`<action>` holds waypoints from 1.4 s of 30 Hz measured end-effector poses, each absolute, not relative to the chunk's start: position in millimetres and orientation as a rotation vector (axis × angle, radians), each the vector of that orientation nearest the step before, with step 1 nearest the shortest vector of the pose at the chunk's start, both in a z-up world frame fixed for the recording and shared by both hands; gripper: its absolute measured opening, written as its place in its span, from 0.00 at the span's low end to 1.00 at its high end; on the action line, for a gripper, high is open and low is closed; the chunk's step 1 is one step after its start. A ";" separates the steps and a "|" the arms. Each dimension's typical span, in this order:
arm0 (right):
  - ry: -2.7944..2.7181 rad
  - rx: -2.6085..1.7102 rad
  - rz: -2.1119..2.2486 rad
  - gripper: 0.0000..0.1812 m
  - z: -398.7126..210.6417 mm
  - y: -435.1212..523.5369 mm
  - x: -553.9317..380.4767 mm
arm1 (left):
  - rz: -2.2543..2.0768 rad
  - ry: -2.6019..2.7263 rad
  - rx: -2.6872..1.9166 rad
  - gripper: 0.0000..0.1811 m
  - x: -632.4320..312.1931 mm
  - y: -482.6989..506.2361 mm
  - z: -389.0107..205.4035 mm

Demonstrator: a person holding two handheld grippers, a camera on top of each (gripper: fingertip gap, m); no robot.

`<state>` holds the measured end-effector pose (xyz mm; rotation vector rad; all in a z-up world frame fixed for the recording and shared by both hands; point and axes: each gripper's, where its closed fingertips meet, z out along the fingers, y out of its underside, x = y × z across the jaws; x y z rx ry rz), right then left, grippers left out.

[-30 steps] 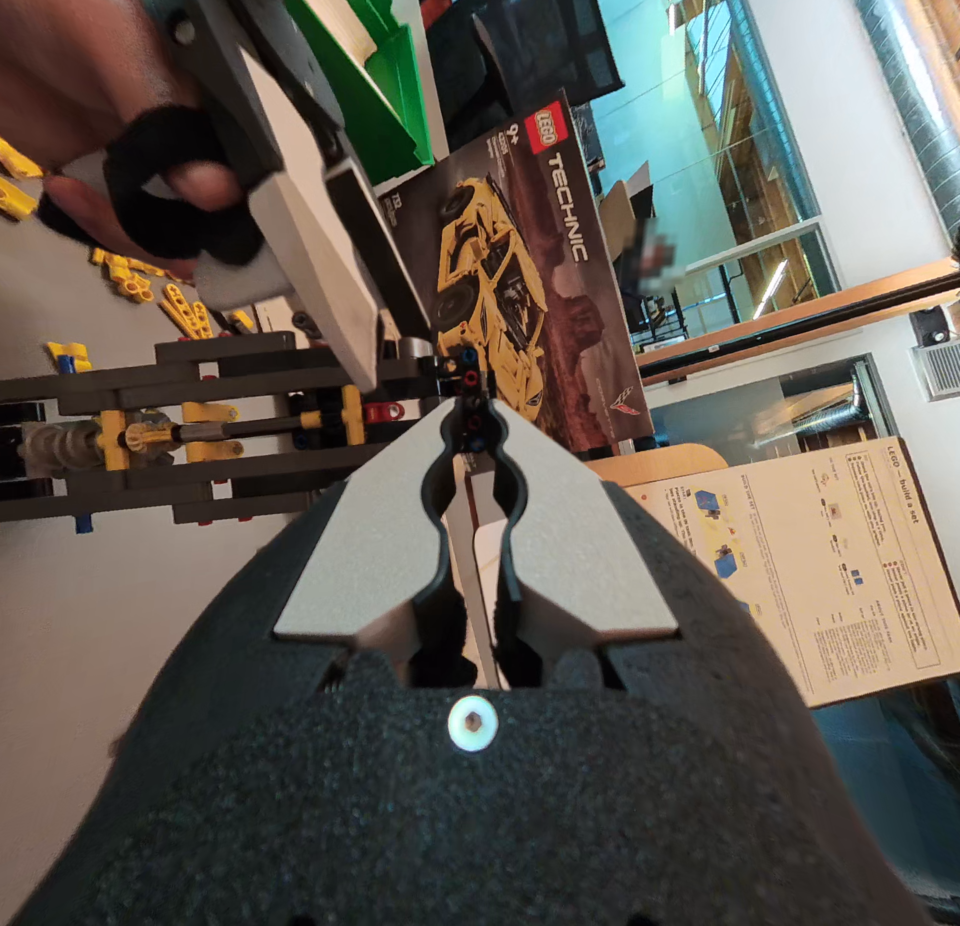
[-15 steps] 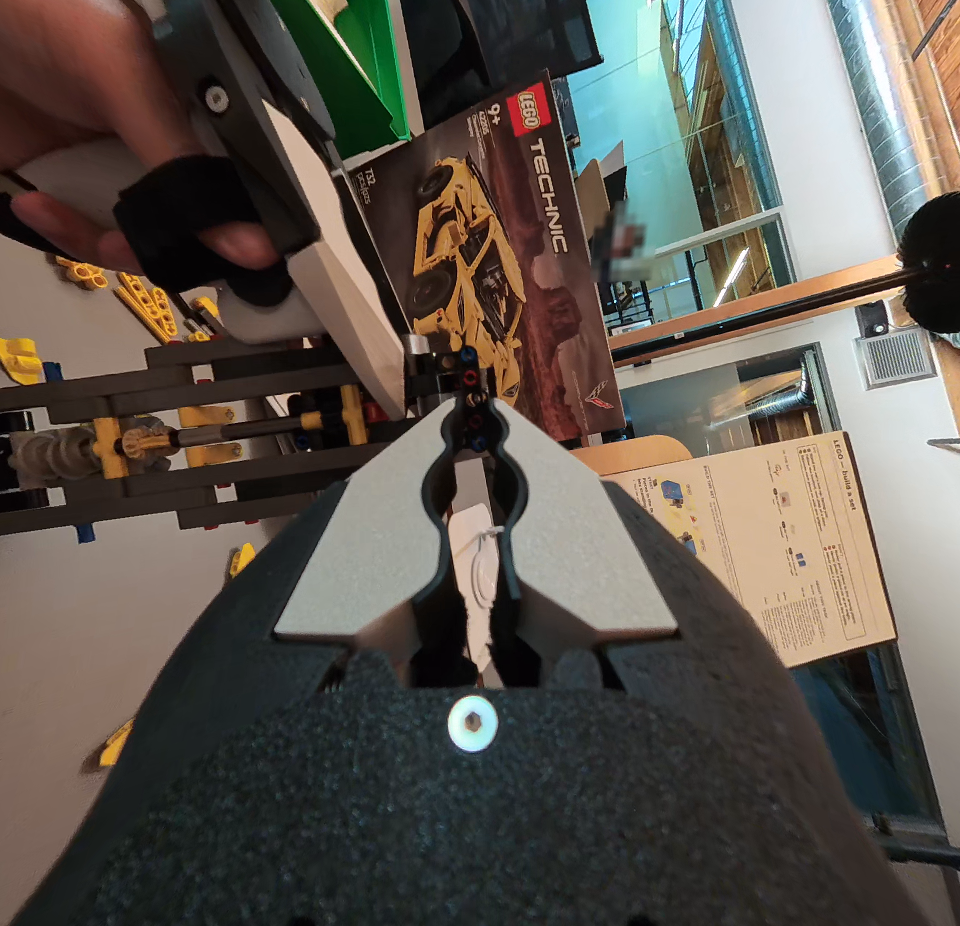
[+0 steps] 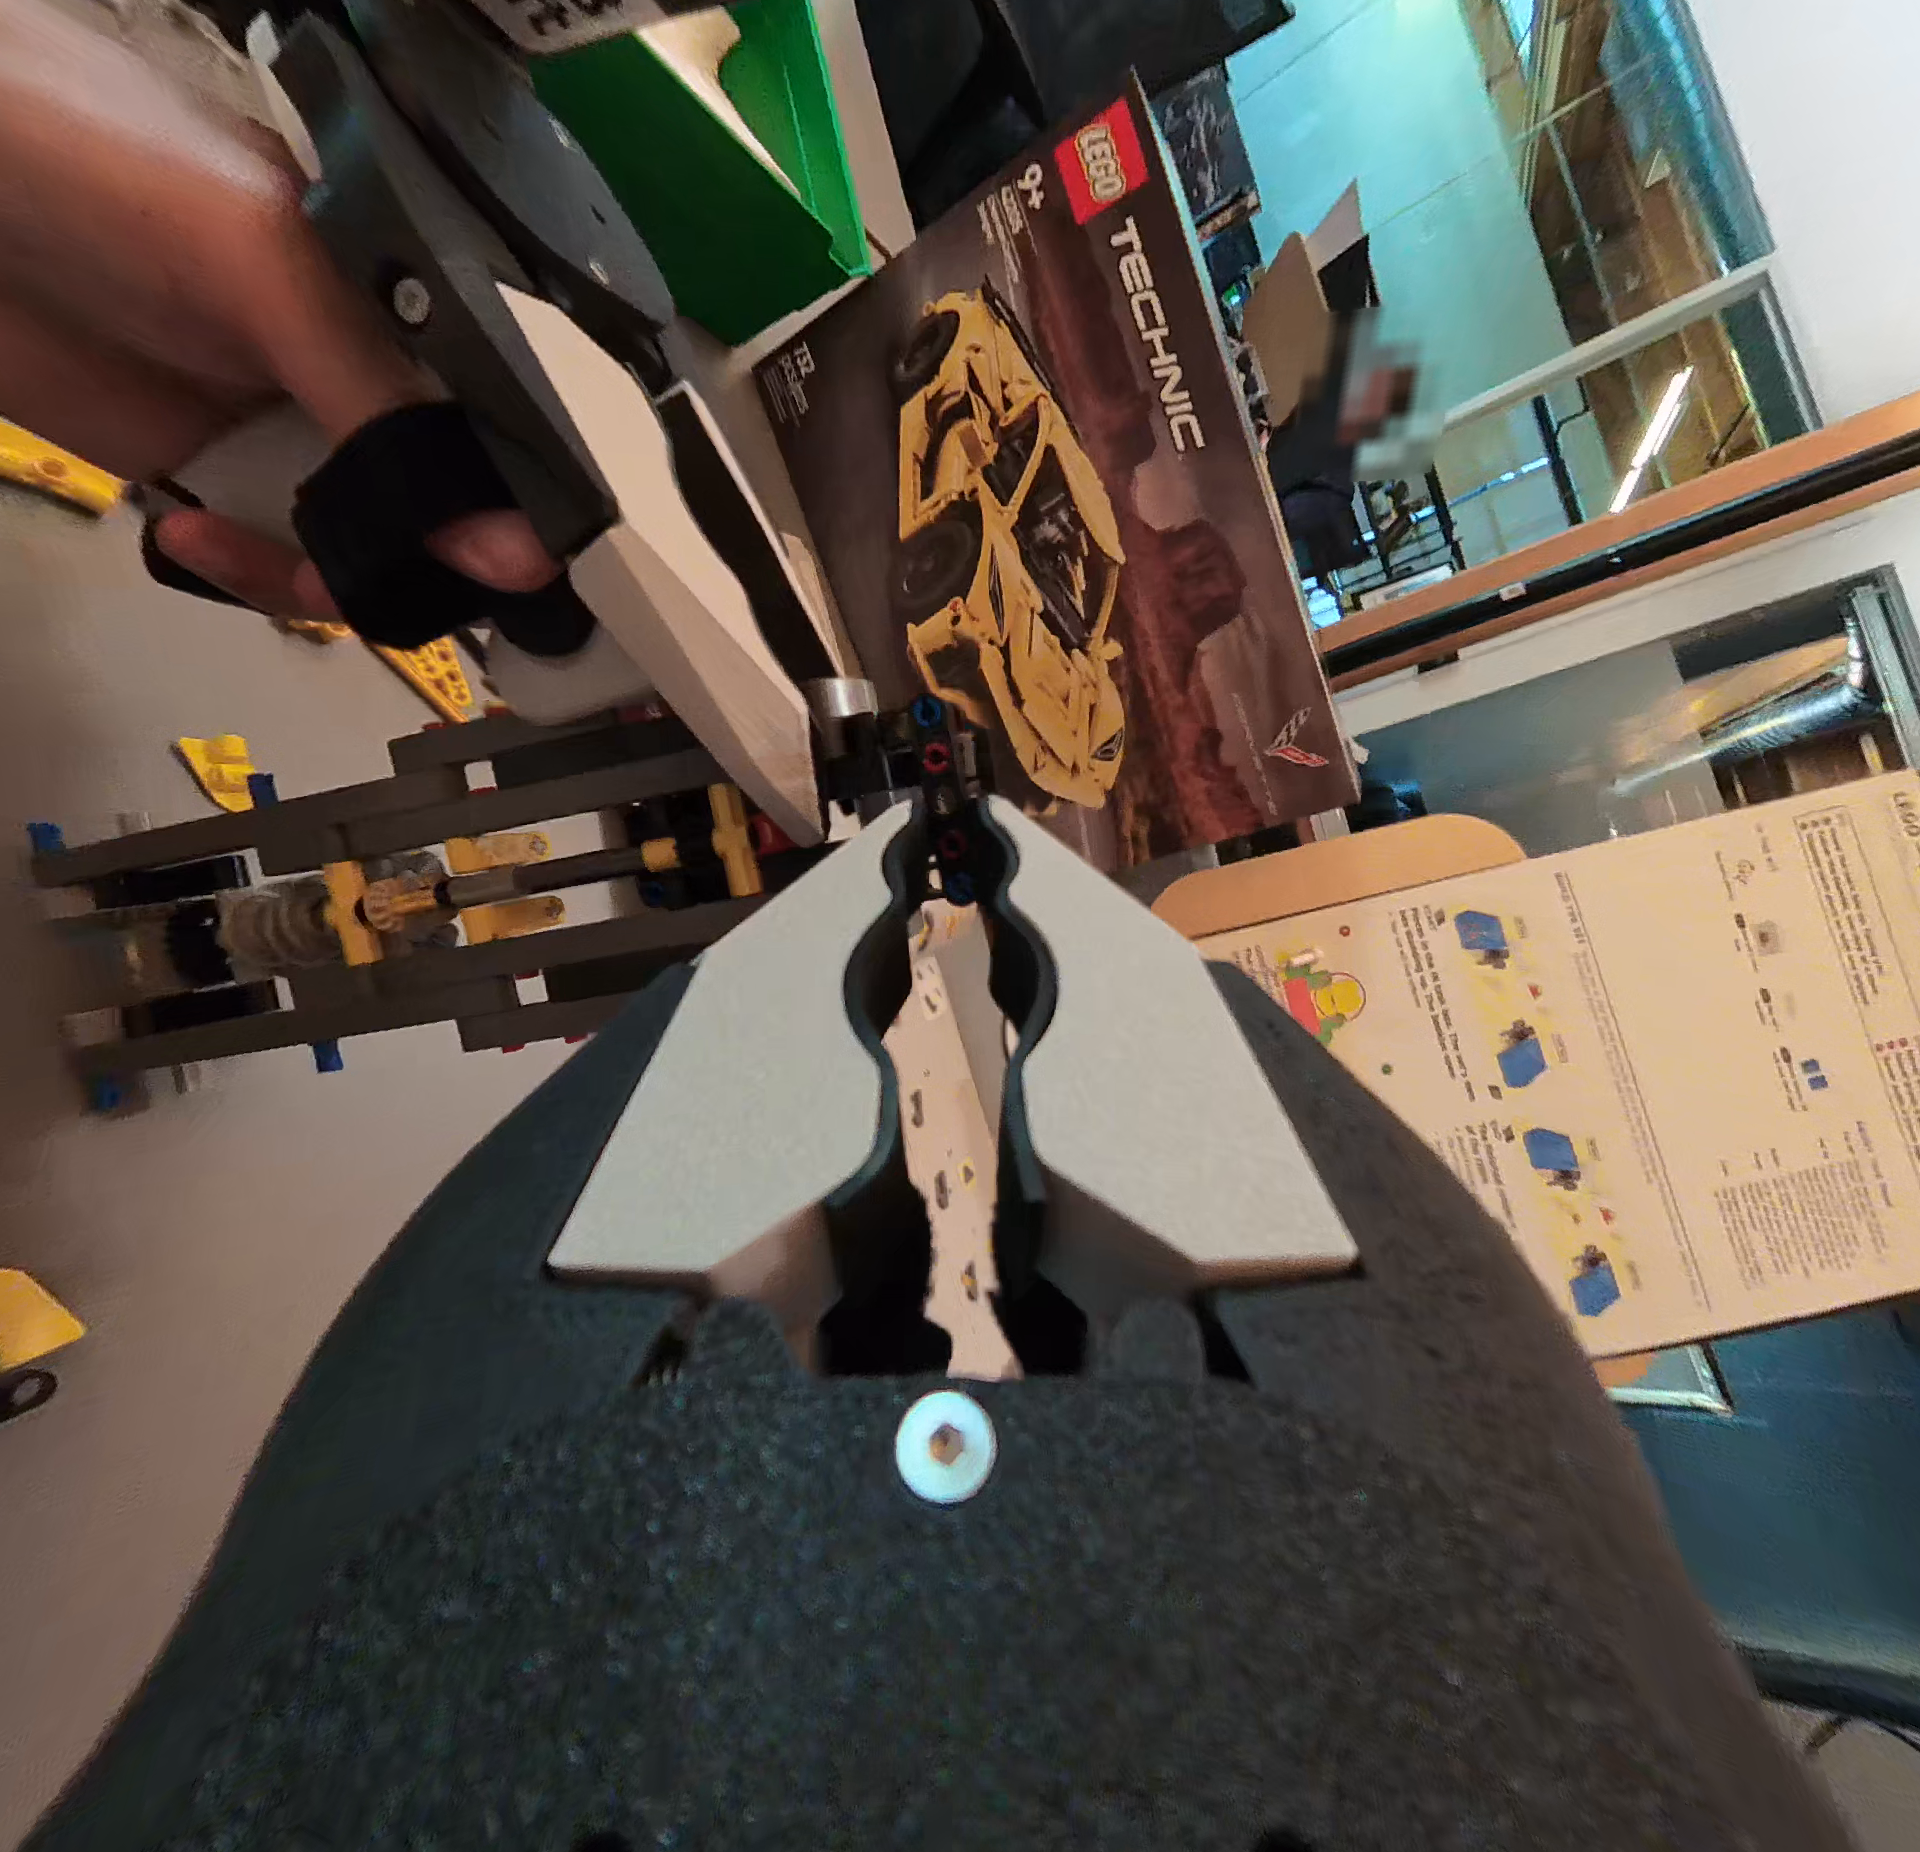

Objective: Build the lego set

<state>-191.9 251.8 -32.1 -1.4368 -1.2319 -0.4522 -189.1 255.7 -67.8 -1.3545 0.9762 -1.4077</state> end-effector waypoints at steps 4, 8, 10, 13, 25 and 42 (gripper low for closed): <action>-1.268 -1.410 -0.484 0.04 -29.1 248.3 -200.3 | -1.394 0.936 -1.388 0.14 -186.7 260.4 -69.4; -1.311 -1.428 -0.565 0.09 -26.4 253.4 -203.5 | -1.390 0.940 -1.385 0.13 -187.3 260.9 -69.5; -1.357 -1.431 -0.593 0.08 -33.0 257.2 -205.1 | -1.384 0.951 -1.368 0.14 -187.0 257.2 -67.8; -1.387 -1.387 -0.688 0.04 -32.0 260.8 -205.6 | -1.369 0.956 -1.359 0.14 -187.4 255.6 -67.1; -1.308 -1.497 -0.653 0.04 -34.2 263.5 -209.8 | -1.444 0.930 -1.368 0.13 -192.3 259.0 -69.7; -1.189 -1.487 -0.619 0.03 -6.9 242.7 -196.7 | -1.360 0.852 -1.381 0.13 -206.2 278.6 -68.1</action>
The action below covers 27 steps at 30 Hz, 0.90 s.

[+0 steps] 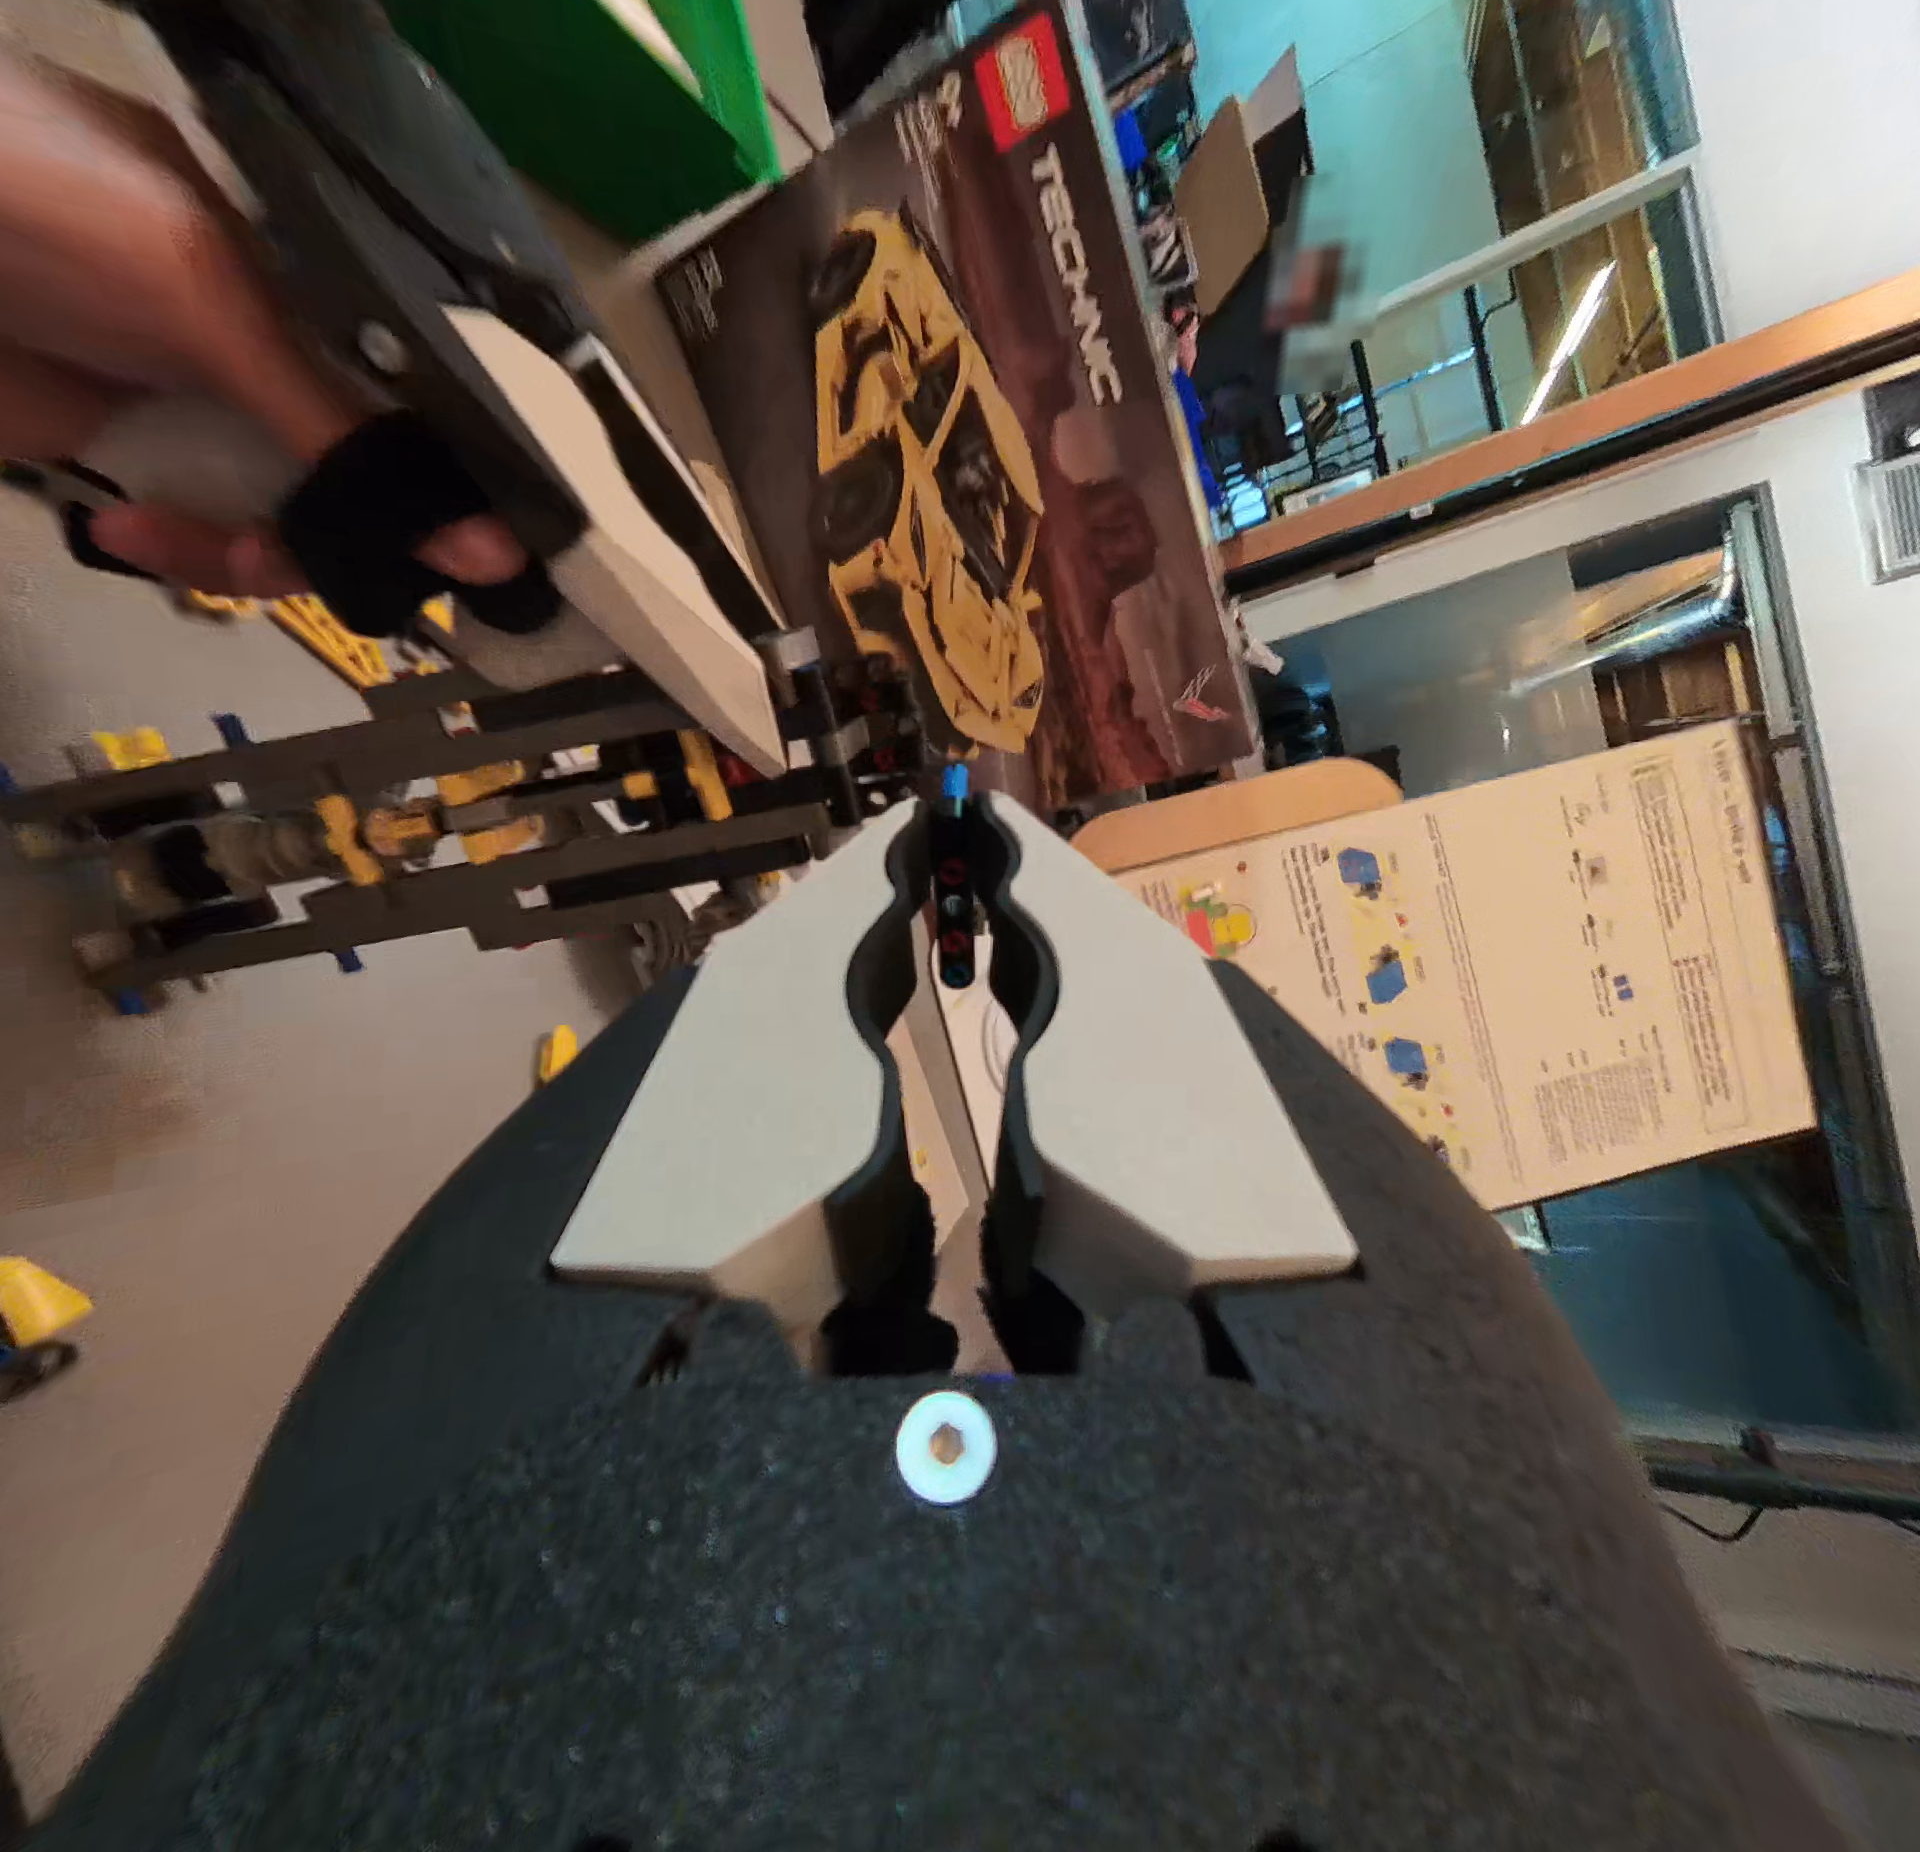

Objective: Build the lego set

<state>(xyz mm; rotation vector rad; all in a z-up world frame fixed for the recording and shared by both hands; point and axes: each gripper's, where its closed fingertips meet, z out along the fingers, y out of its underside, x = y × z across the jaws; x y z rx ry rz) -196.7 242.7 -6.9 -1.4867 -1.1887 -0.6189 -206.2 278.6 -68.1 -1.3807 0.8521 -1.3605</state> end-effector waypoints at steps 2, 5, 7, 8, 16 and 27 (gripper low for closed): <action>-1.179 -1.509 -0.631 0.03 -11.2 246.8 -185.9 | -1.409 0.853 -1.412 0.13 -197.1 275.8 -72.4; -1.101 -1.509 -0.513 0.03 -2.4 241.9 -184.1 | -1.425 0.820 -1.441 0.13 -199.8 281.4 -75.5; -1.055 -1.495 -0.544 0.03 1.1 244.5 -175.2 | -1.435 0.824 -1.424 0.13 -199.9 277.8 -73.7; -1.056 -1.474 -0.558 0.03 1.1 244.1 -175.7 | -1.439 0.828 -1.420 0.13 -199.9 276.9 -73.2; -1.209 -1.384 -0.797 0.03 -36.1 246.5 -198.2 | -1.402 0.825 -1.390 0.13 -200.6 274.3 -71.1; -1.234 -1.382 -0.867 0.03 -40.1 258.8 -207.6 | -1.345 0.882 -1.320 0.13 -197.5 260.8 -64.7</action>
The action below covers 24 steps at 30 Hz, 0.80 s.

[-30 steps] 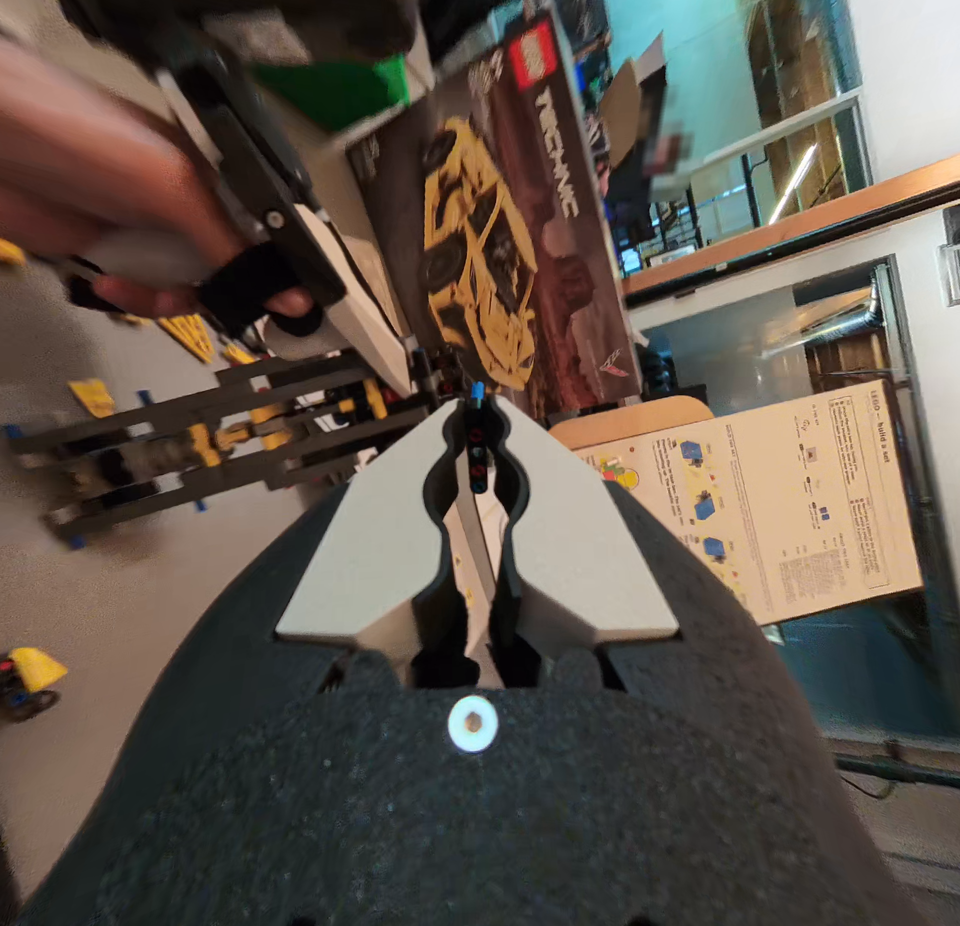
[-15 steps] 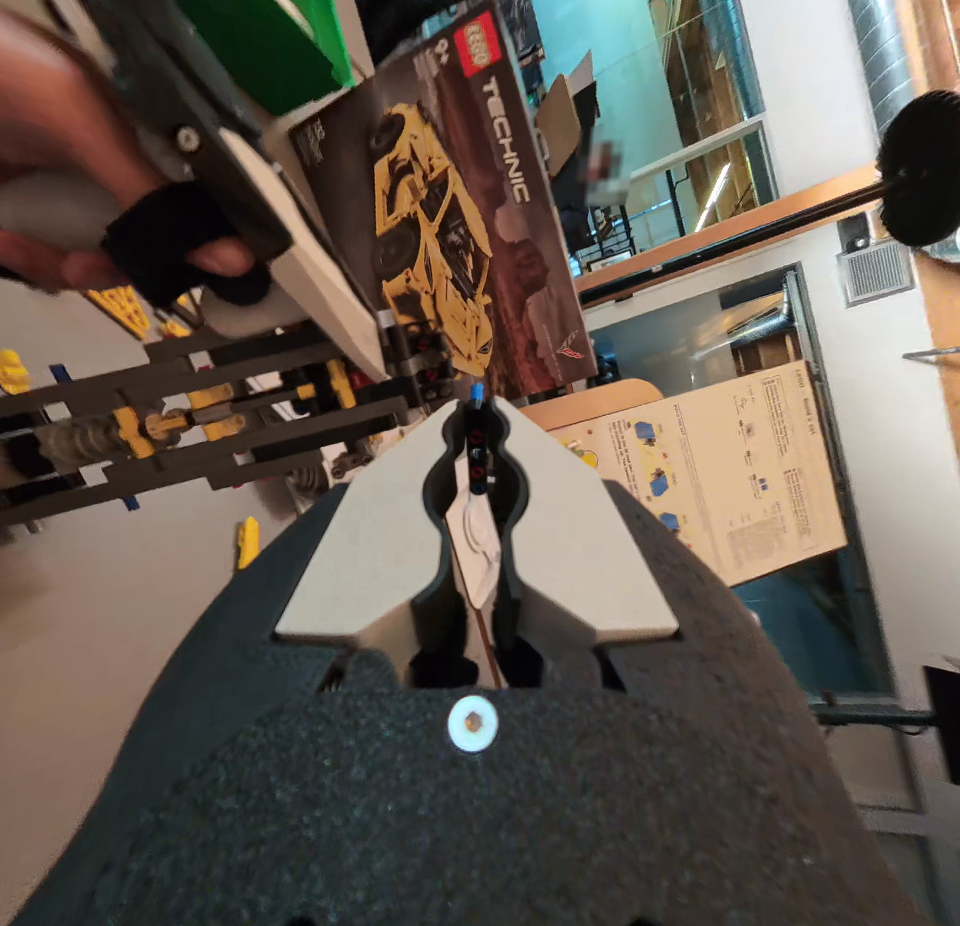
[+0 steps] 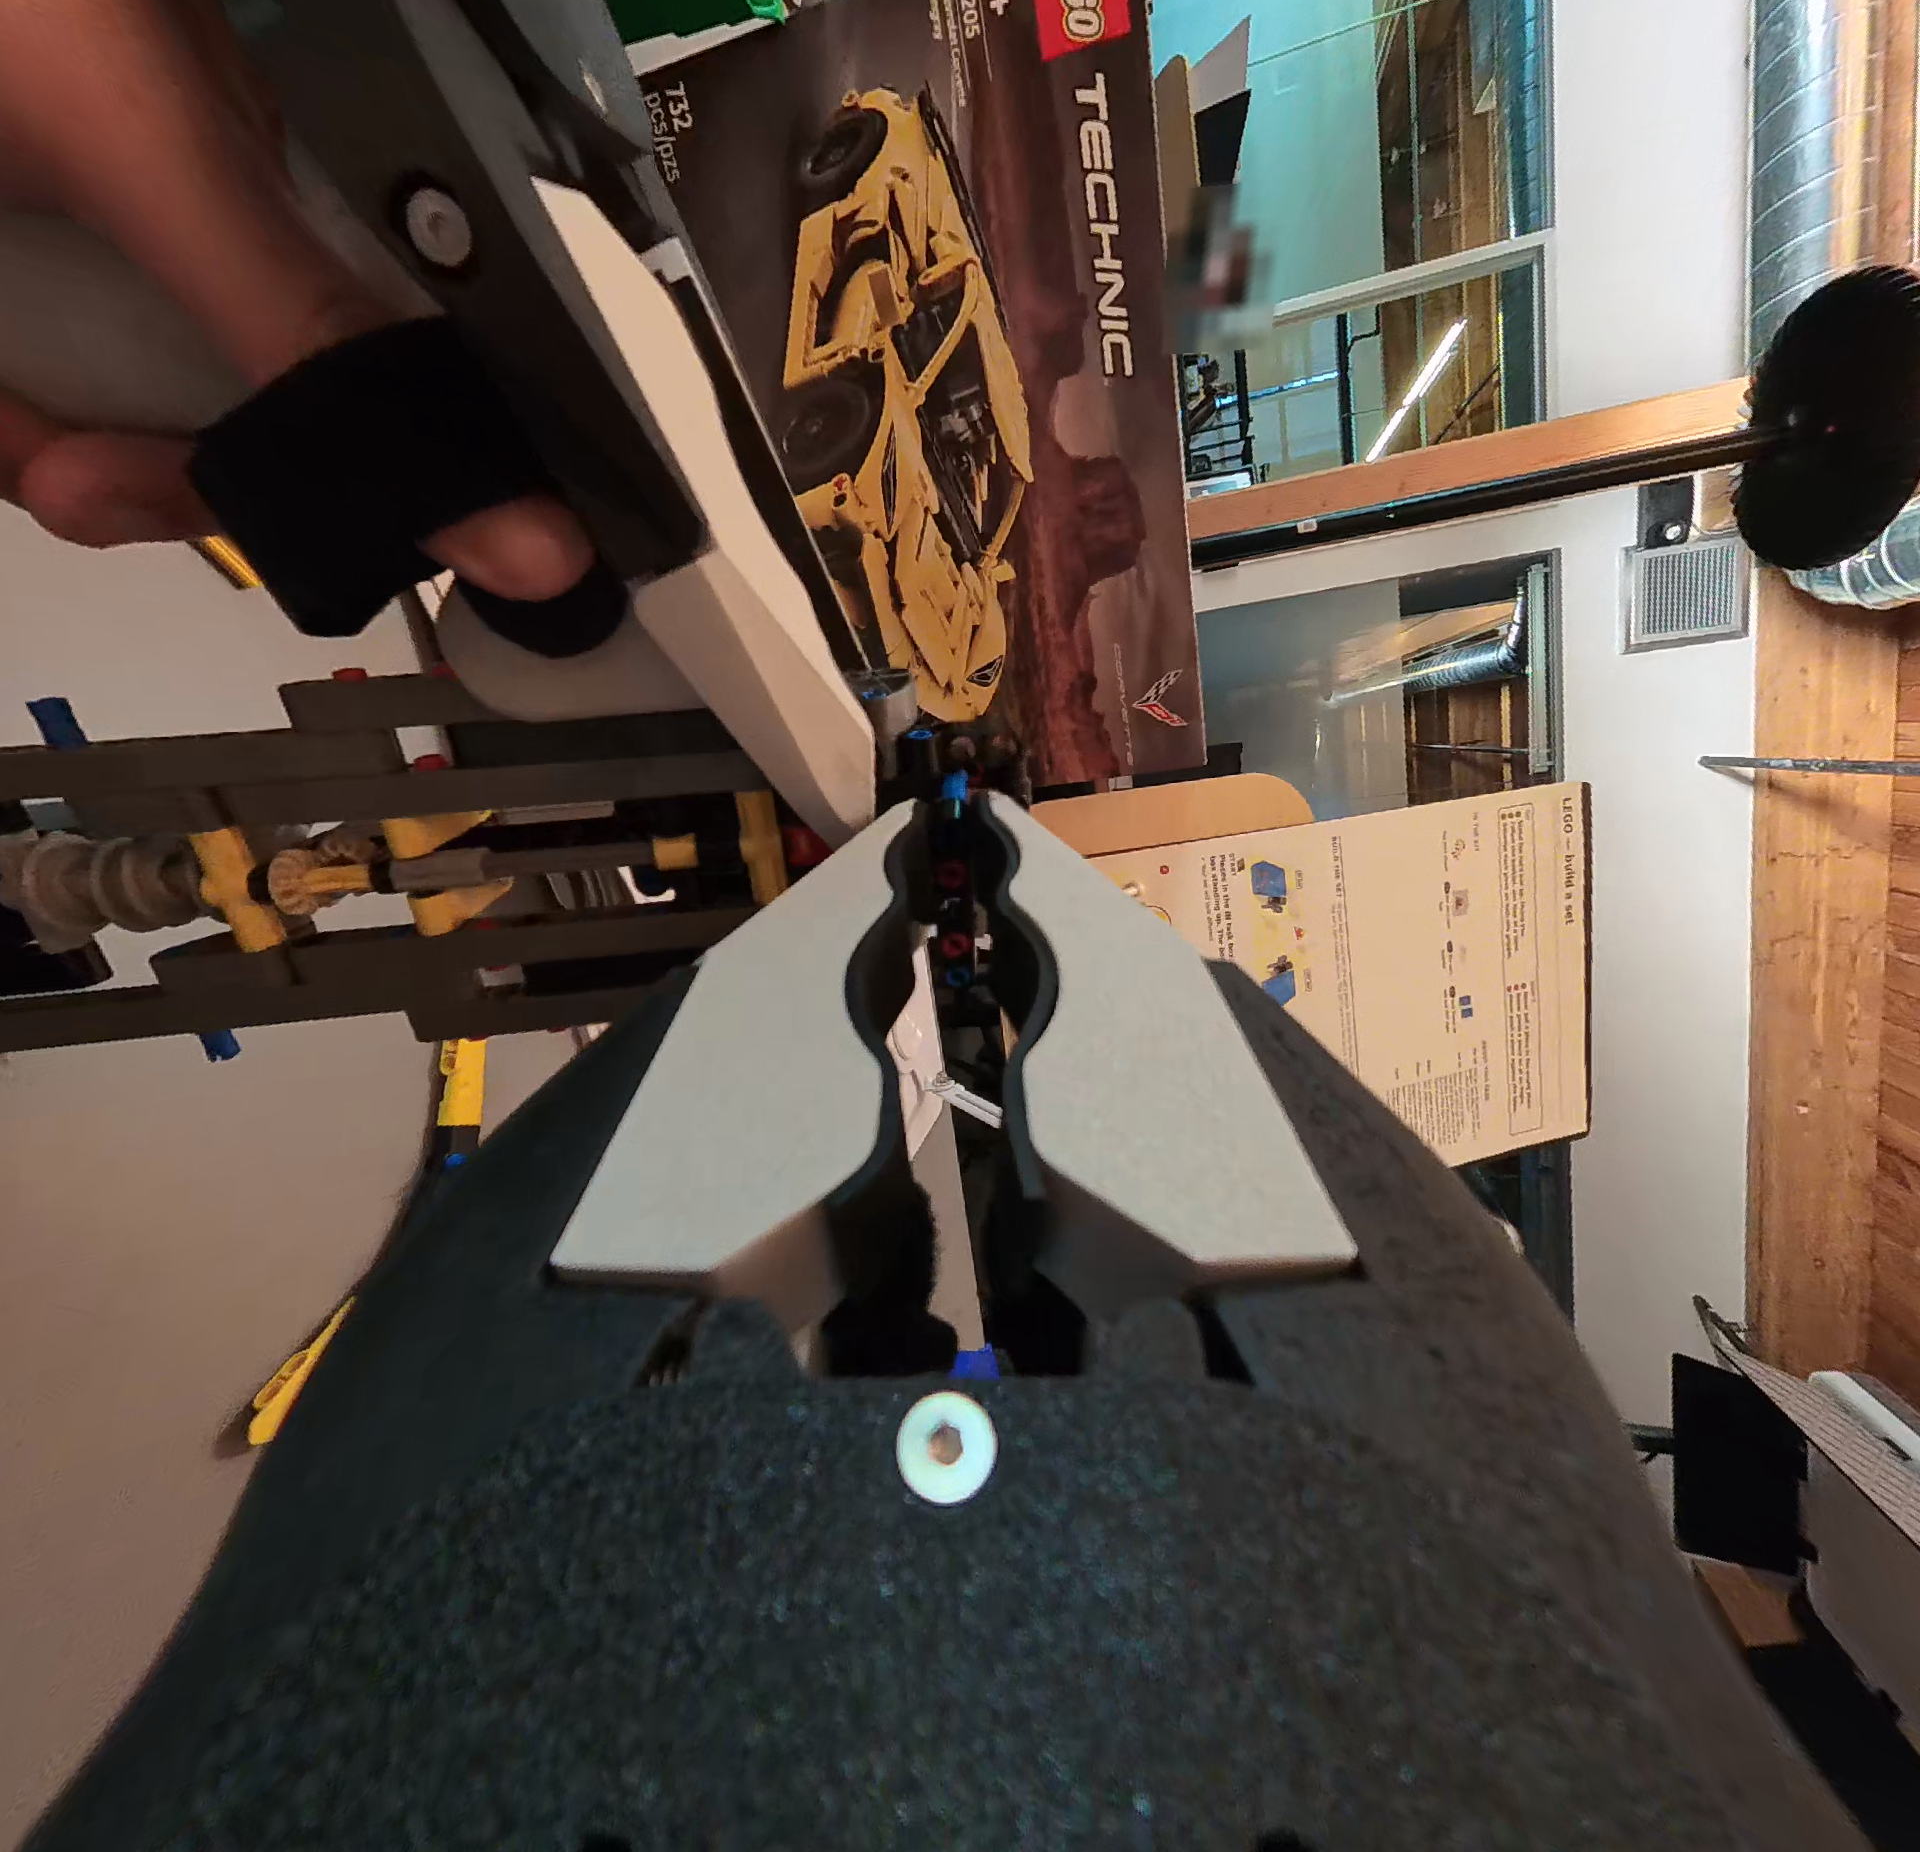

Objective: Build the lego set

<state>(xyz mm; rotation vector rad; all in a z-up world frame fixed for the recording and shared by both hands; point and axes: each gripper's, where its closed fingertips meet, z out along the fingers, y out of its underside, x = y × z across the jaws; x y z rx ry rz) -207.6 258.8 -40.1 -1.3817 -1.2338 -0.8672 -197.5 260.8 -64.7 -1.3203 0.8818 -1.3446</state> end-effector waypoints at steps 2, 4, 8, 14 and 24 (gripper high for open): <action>-1.228 -1.388 -0.858 0.03 -39.7 258.2 -207.8 | -1.337 0.887 -1.312 0.13 -197.1 259.1 -63.9; -1.227 -1.383 -0.857 0.03 -38.8 257.2 -208.6 | -1.330 0.887 -1.303 0.13 -197.4 258.2 -62.9; -1.233 -1.359 -0.868 0.03 -37.3 253.9 -209.5 | -1.335 0.878 -1.303 0.13 -198.5 259.8 -62.7; -1.237 -1.337 -0.839 0.03 -35.6 250.6 -217.6 | -1.326 0.880 -1.305 0.13 -198.6 260.3 -62.8; -1.251 -1.343 -0.880 0.03 -35.0 253.9 -216.9 | -1.312 0.879 -1.305 0.13 -198.8 260.6 -62.9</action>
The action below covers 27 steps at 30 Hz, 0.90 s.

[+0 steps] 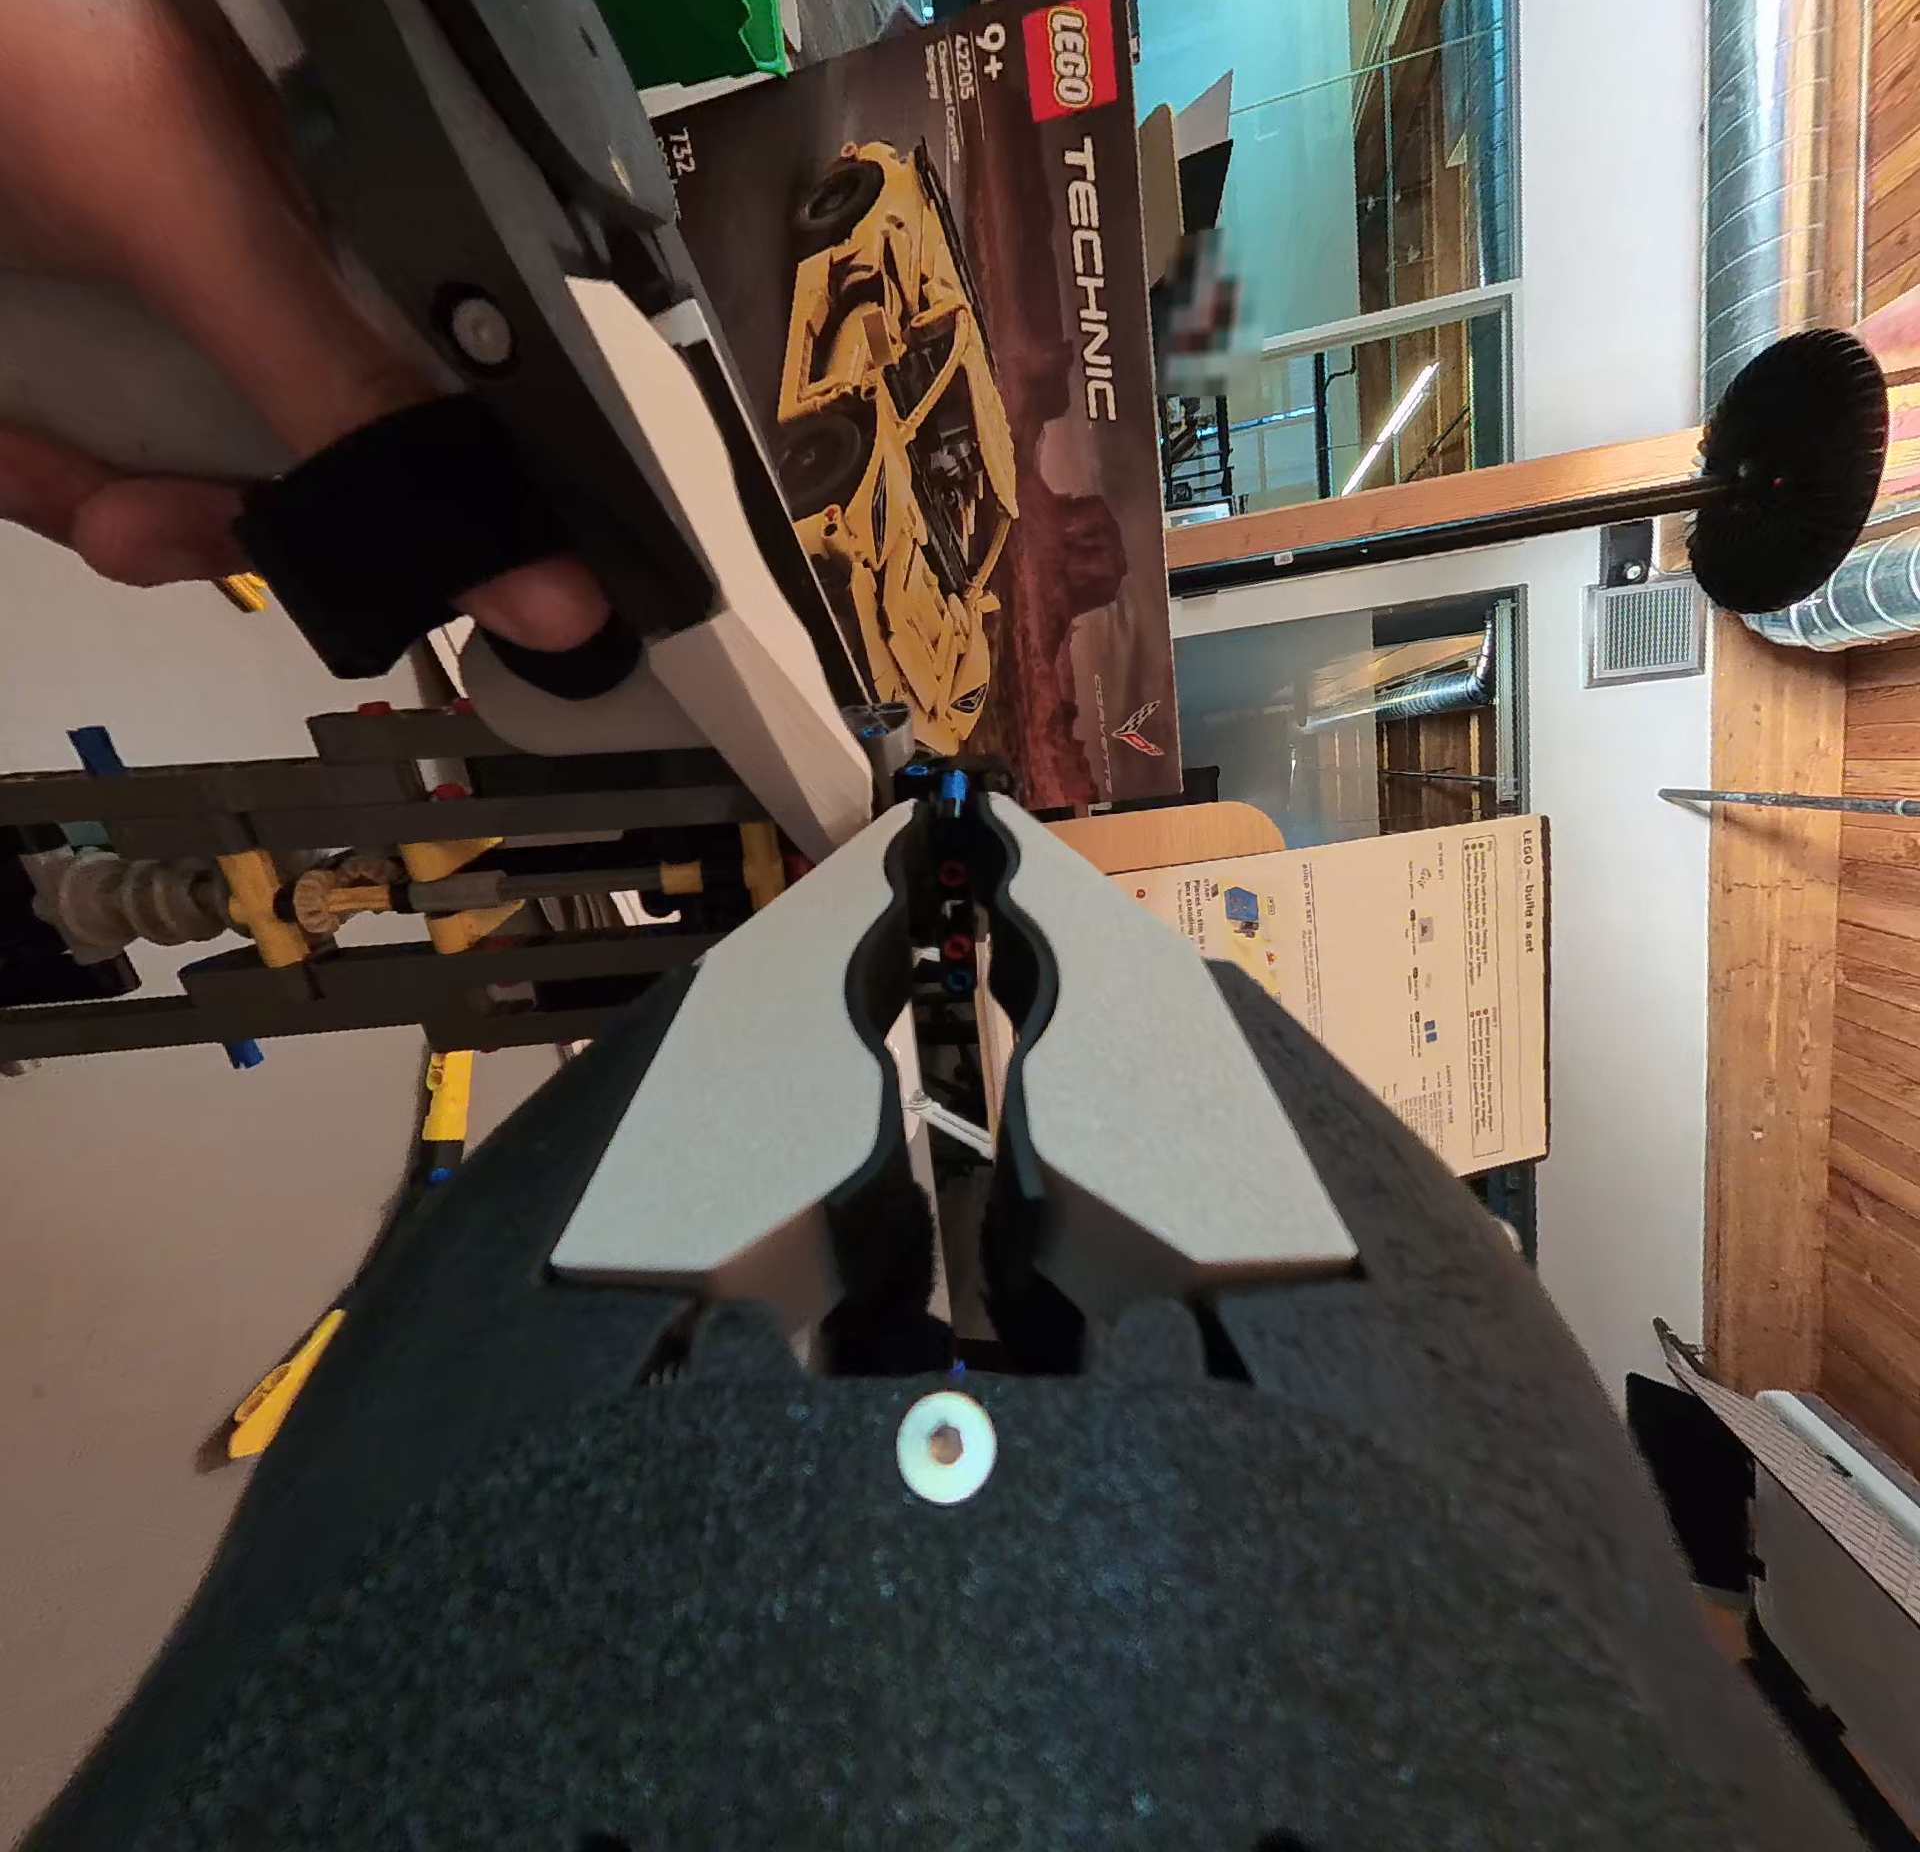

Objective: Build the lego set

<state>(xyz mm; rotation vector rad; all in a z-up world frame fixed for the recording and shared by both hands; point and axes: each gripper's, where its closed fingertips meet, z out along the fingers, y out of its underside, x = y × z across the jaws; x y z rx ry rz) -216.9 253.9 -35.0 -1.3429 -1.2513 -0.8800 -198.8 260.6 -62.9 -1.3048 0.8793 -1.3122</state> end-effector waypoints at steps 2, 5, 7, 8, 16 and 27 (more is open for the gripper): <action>-1.247 -1.354 -0.863 0.03 -33.4 253.7 -216.7 | -1.306 0.883 -1.301 0.13 -198.8 259.9 -62.7; -1.253 -1.367 -0.858 0.03 -31.2 252.3 -215.9 | -1.290 0.885 -1.288 0.13 -199.1 259.1 -61.1; -1.268 -1.389 -0.864 0.04 -32.4 251.3 -214.7 | -1.279 0.889 -1.280 0.13 -198.8 258.0 -60.4; -1.271 -1.397 -0.862 0.03 -32.2 250.7 -214.5 | -1.276 0.889 -1.278 0.13 -198.6 257.5 -60.2; -1.294 -1.416 -0.786 0.03 -28.8 242.8 -215.9 | -1.260 0.909 -1.245 0.13 -199.3 250.4 -56.9; -1.238 -1.459 -0.808 0.03 -28.7 244.2 -212.3 | -1.224 0.909 -1.247 0.13 -195.0 247.9 -55.8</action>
